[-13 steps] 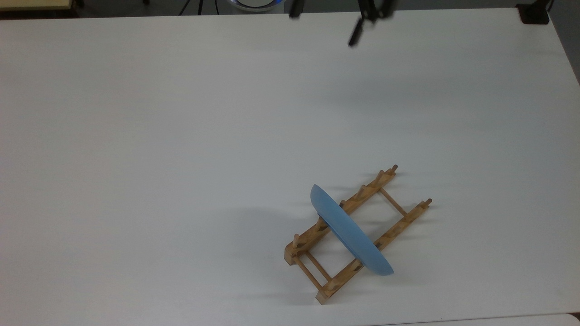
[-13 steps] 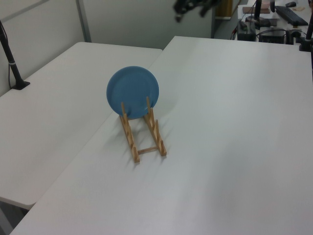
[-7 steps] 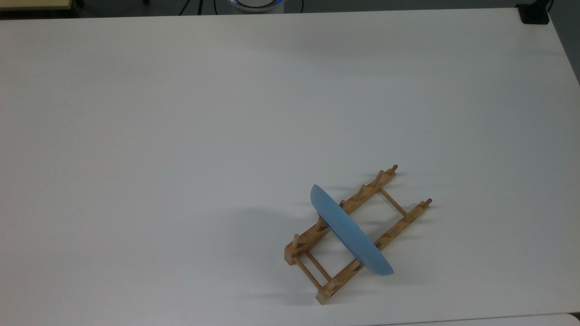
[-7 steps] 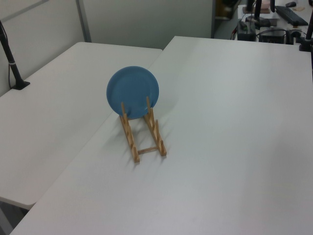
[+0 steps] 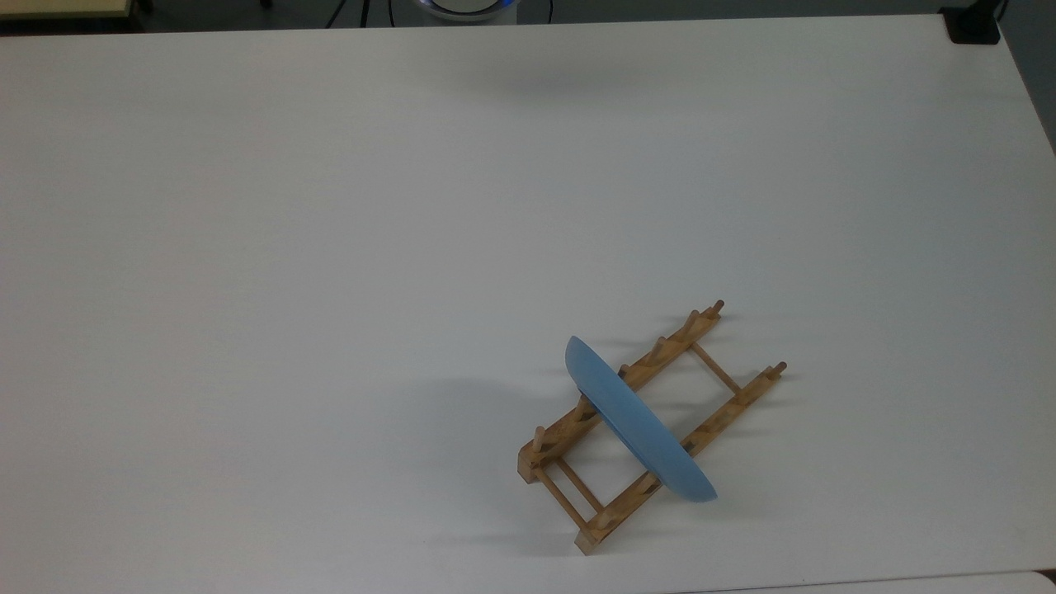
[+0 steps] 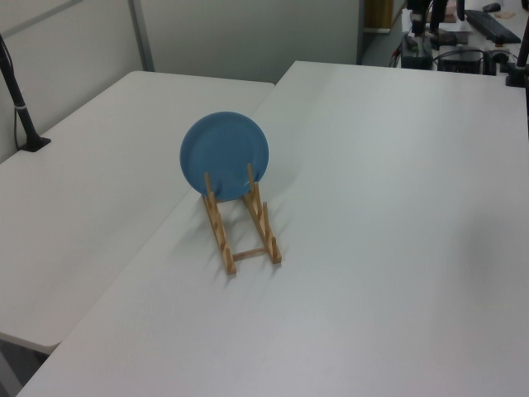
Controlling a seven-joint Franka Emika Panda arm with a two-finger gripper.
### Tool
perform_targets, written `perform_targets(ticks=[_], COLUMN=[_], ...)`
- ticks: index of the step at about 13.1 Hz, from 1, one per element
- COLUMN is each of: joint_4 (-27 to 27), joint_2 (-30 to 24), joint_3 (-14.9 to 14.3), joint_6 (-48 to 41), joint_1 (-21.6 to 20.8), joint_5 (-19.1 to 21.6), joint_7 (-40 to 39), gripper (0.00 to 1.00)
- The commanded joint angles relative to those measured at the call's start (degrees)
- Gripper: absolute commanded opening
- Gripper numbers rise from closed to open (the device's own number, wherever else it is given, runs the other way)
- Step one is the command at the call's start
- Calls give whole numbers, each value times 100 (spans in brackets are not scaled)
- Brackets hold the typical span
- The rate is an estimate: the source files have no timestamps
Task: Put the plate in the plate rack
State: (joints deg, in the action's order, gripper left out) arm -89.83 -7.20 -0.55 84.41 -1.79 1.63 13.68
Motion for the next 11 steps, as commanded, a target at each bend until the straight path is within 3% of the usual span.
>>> perform_targets(ticks=[1, 4, 11], joint_4=[-508, -509, -447], joint_2=[-106, -27, 184], joint_3=[-15, -85, -174], joint_6=[1014, 1086, 1121], joint_1=[293, 417, 390], joint_5=[145, 145, 154], joint_7=[-988, -1674, -1719], gripper=[100, 100, 100])
